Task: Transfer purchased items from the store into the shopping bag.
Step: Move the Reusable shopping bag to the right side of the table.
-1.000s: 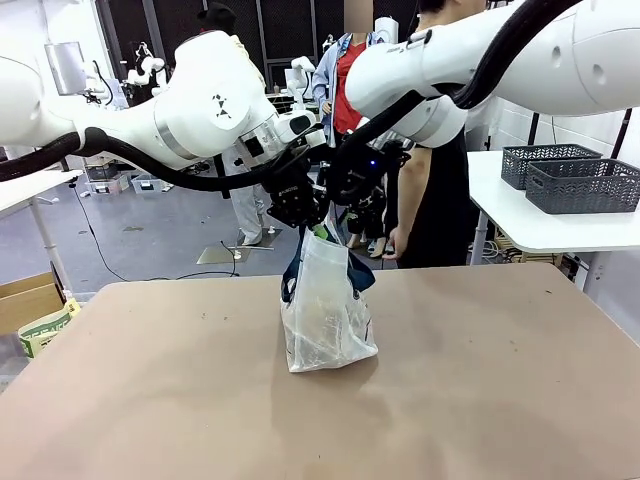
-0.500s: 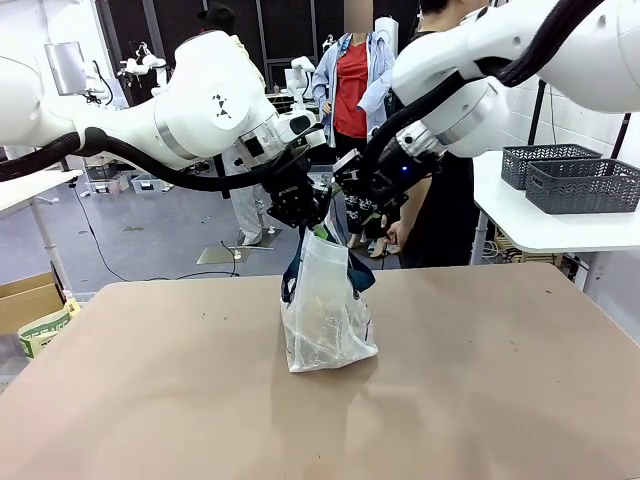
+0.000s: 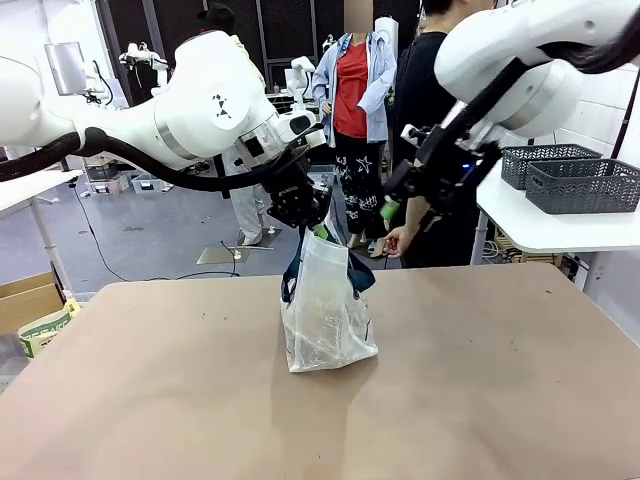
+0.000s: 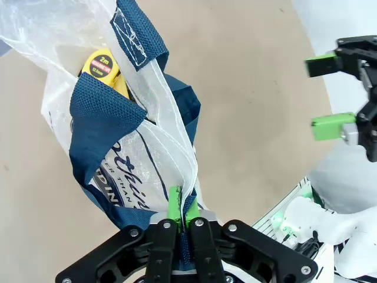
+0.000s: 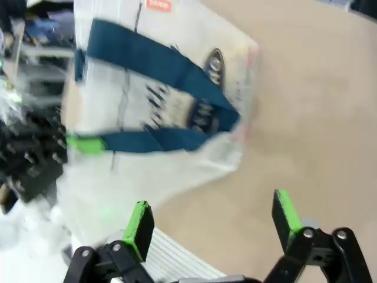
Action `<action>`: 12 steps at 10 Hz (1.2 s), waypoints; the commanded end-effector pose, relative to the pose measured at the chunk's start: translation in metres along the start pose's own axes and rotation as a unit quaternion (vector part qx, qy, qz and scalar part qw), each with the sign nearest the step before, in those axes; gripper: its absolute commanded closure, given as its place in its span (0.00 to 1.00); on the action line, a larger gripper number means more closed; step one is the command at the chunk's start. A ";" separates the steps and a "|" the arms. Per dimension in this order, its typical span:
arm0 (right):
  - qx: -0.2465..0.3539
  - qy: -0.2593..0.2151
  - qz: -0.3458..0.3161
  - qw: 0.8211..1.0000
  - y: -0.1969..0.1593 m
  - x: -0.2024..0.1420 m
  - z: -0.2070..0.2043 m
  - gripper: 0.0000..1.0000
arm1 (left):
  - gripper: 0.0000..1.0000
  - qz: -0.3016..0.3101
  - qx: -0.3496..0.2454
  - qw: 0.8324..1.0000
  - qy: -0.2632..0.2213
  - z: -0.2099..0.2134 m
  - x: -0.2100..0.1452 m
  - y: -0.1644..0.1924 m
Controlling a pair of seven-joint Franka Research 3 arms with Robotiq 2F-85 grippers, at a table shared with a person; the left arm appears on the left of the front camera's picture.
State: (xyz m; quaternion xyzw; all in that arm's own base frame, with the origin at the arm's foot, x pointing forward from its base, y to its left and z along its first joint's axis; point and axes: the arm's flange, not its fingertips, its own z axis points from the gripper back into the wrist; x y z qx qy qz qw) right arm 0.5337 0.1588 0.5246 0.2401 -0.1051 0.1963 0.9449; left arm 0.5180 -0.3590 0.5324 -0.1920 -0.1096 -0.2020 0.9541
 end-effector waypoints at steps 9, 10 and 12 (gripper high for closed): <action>-0.092 -0.186 0.215 0.954 0.038 -0.042 0.057 0.00 | 1.00 0.004 -0.005 1.000 0.000 0.000 0.000 0.000; -0.092 -0.186 0.215 0.954 0.038 -0.042 0.057 0.00 | 1.00 0.004 -0.005 1.000 0.000 0.000 0.000 0.000; -0.092 -0.186 0.215 0.954 0.038 -0.042 0.057 0.00 | 1.00 0.004 -0.005 1.000 0.000 0.000 0.000 0.000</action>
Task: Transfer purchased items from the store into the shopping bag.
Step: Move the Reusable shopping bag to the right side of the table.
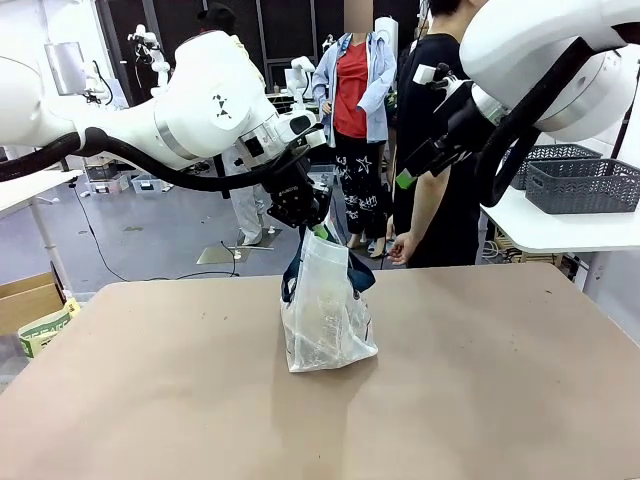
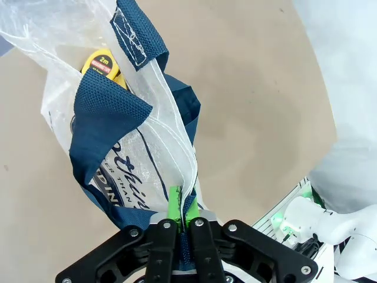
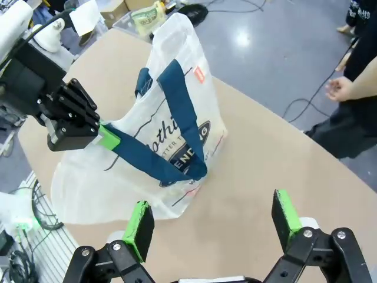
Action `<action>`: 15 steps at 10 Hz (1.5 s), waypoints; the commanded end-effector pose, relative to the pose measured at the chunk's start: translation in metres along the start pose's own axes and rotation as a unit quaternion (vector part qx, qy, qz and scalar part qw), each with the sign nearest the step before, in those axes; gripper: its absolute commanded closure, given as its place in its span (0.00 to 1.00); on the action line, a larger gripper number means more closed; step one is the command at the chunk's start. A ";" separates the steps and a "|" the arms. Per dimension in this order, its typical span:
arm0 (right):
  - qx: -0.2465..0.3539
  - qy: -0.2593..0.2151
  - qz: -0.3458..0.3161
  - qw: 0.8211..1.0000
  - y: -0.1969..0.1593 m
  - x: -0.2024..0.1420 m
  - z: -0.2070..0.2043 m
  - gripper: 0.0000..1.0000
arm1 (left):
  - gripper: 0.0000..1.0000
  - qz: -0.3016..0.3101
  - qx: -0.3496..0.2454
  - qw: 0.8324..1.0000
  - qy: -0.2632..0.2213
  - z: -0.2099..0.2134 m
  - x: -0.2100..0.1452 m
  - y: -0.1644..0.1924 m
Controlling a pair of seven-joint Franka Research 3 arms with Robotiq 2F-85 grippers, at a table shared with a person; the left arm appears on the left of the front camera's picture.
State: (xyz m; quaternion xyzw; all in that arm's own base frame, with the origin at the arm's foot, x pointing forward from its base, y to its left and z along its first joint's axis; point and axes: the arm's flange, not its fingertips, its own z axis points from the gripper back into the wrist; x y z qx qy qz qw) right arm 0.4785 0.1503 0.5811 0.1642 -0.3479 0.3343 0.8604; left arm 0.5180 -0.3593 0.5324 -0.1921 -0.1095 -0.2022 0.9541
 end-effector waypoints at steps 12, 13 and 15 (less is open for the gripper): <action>-0.005 0.006 0.003 1.000 0.001 -0.006 0.001 0.00 | 1.00 0.075 0.190 0.973 0.104 0.067 0.022 -0.010; -0.005 0.006 0.003 1.000 0.001 -0.006 0.001 0.00 | 1.00 0.075 0.206 0.970 0.101 0.082 0.019 -0.006; -0.005 0.006 0.003 1.000 0.001 -0.006 0.001 0.00 | 1.00 0.067 0.213 0.970 0.096 0.109 0.008 0.001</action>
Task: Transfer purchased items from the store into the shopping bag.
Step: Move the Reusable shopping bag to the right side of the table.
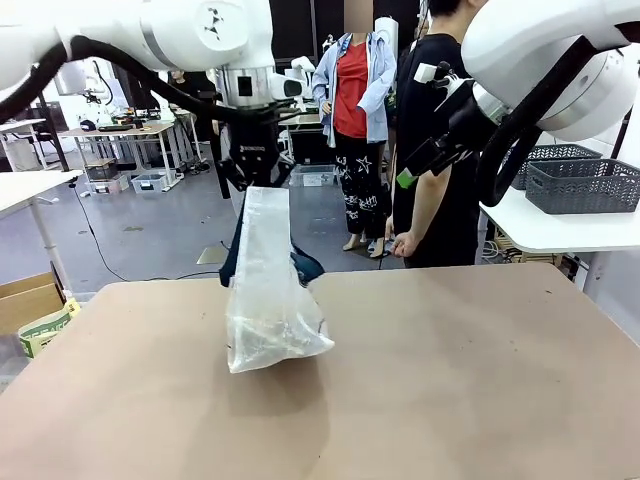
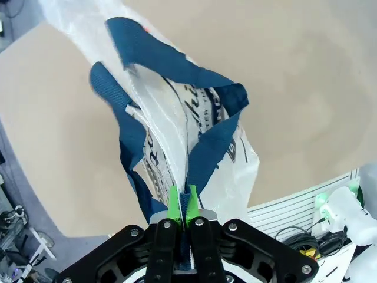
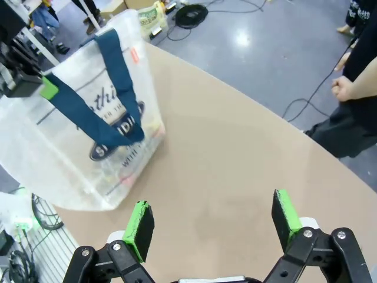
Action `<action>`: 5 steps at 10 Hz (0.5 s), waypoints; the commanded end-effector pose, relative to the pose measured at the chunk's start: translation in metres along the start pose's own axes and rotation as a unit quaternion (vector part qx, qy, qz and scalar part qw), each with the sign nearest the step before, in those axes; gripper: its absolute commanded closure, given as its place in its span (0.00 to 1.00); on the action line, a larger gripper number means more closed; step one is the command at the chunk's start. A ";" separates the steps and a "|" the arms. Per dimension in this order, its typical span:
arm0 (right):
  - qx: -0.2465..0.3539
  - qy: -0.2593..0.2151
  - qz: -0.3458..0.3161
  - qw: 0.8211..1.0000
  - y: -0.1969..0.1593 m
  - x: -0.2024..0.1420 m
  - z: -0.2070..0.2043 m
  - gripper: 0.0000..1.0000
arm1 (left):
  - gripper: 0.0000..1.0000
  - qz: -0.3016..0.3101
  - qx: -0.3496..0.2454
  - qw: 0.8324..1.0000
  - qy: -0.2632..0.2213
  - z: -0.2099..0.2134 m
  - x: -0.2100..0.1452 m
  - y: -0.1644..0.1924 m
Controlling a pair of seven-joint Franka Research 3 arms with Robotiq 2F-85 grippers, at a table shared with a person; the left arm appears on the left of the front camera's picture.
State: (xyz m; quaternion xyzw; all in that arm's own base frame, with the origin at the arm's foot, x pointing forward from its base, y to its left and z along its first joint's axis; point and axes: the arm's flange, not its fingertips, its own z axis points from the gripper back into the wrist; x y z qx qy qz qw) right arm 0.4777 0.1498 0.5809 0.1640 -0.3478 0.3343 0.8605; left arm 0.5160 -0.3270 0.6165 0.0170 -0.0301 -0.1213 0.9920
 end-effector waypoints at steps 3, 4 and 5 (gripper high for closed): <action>-0.005 0.006 0.003 1.000 0.001 -0.005 0.001 0.00 | 1.00 -0.024 0.031 0.999 -0.003 0.028 -0.031 0.053; -0.005 0.006 0.003 1.000 0.001 -0.005 0.001 0.00 | 1.00 -0.039 0.025 0.999 0.006 0.030 -0.038 0.067; -0.005 0.006 0.003 1.000 0.001 -0.005 0.001 0.00 | 1.00 -0.039 0.043 0.998 0.012 0.033 -0.047 0.083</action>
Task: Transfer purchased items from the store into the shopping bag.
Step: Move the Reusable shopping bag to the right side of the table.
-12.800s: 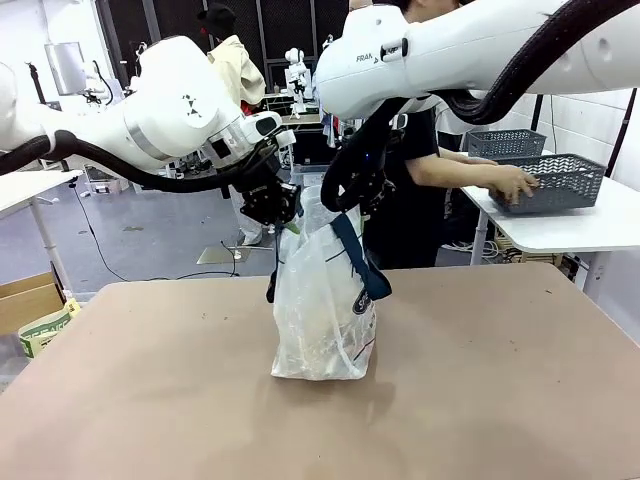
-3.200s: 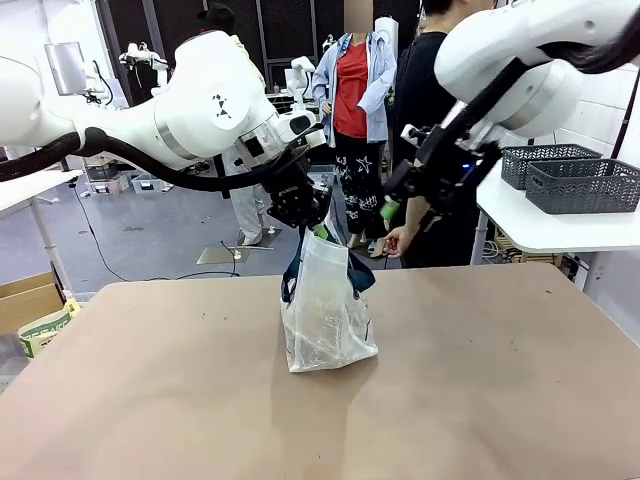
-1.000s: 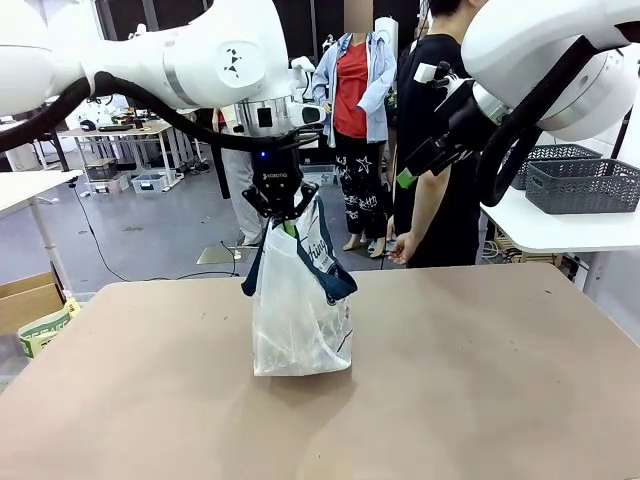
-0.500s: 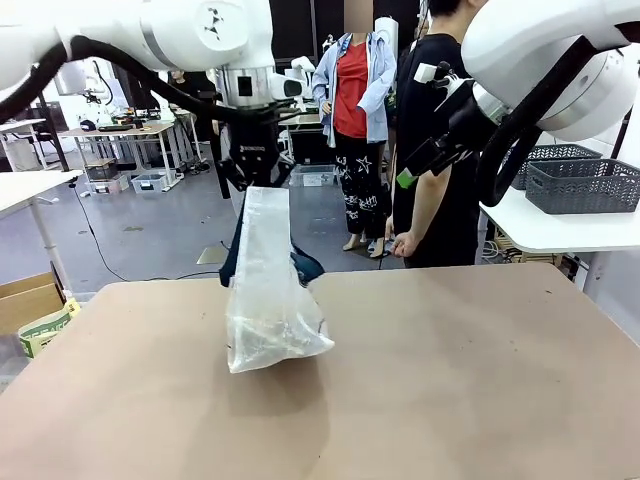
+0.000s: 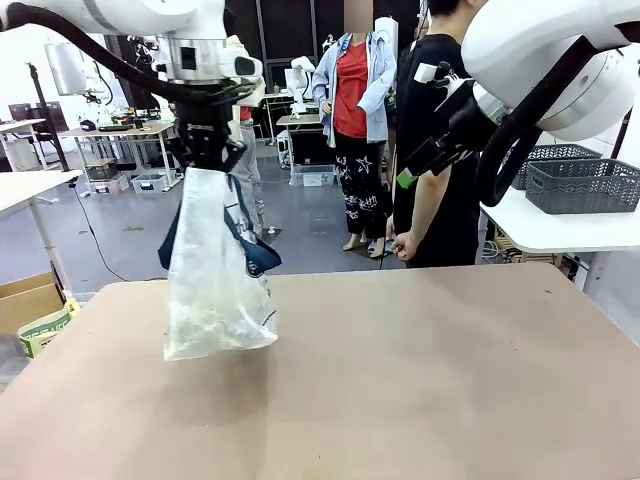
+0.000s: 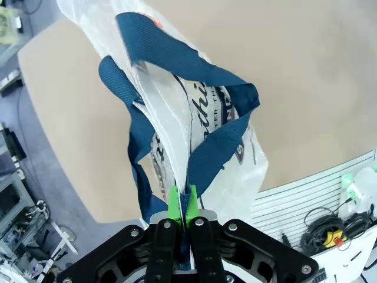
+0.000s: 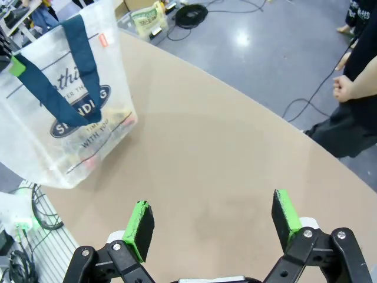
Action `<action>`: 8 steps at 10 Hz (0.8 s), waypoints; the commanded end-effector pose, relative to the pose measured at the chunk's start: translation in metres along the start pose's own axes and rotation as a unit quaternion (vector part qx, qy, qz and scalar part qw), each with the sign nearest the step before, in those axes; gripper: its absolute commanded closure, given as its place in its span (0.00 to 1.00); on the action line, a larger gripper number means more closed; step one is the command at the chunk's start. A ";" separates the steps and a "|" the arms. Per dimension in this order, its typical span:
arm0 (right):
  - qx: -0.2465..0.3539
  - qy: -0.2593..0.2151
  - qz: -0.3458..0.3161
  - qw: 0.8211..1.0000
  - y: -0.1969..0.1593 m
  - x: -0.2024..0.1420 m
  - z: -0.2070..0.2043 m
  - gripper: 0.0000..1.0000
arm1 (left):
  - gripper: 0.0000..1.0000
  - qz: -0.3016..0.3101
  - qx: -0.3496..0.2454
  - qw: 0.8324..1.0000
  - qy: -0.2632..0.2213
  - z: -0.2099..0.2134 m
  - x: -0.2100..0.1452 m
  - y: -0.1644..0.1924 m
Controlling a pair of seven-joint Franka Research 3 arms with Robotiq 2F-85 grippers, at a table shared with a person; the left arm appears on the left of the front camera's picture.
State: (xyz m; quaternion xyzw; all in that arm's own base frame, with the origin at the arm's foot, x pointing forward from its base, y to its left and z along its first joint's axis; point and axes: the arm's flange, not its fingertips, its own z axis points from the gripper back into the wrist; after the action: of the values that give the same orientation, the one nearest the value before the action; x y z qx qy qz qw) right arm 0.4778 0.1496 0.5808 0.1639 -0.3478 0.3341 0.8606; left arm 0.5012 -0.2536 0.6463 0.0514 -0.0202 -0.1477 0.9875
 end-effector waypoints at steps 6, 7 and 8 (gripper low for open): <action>-0.005 0.006 0.003 1.000 0.001 -0.005 0.000 0.00 | 1.00 -0.001 0.085 0.991 -0.104 -0.017 -0.090 0.128; -0.005 0.006 0.003 1.000 0.001 -0.005 0.000 0.00 | 1.00 0.018 0.099 0.989 -0.112 -0.017 -0.095 0.142; -0.005 0.006 0.003 1.000 0.001 -0.005 0.000 0.00 | 1.00 0.023 0.097 0.989 -0.113 -0.019 -0.096 0.155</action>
State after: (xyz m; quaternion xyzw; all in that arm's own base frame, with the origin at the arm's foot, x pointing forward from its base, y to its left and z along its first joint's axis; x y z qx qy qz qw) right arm 0.4778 0.1496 0.5808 0.1639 -0.3478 0.3341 0.8606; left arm 0.4599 -0.0846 0.6433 0.1181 -0.1229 -0.1359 0.9760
